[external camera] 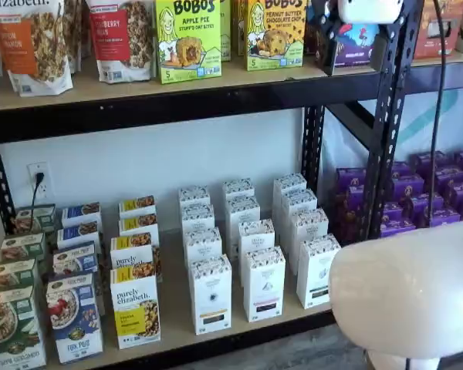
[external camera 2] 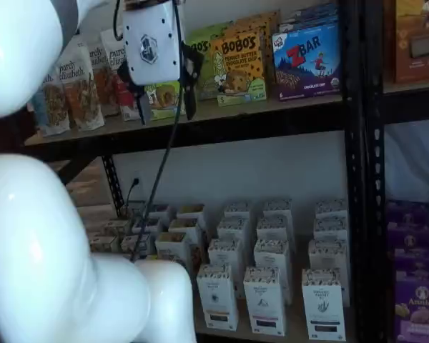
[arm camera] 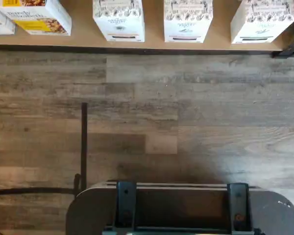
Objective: Pick up the white box with a yellow strip in the middle, on the bottom shelf, the fourth box from the left
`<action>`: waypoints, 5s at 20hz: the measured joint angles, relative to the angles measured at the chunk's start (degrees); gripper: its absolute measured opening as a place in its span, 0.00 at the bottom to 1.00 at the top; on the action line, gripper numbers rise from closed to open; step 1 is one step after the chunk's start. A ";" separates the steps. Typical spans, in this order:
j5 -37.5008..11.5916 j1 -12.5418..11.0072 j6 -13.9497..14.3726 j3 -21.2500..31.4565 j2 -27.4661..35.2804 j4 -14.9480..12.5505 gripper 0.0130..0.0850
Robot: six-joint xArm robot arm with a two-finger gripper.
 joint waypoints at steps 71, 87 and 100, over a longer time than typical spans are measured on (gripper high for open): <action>-65.09 15.60 15.19 36.31 22.74 -4.67 1.00; -79.86 17.21 16.56 35.33 37.39 -4.49 1.00; -86.76 16.73 17.19 31.80 47.85 -5.77 1.00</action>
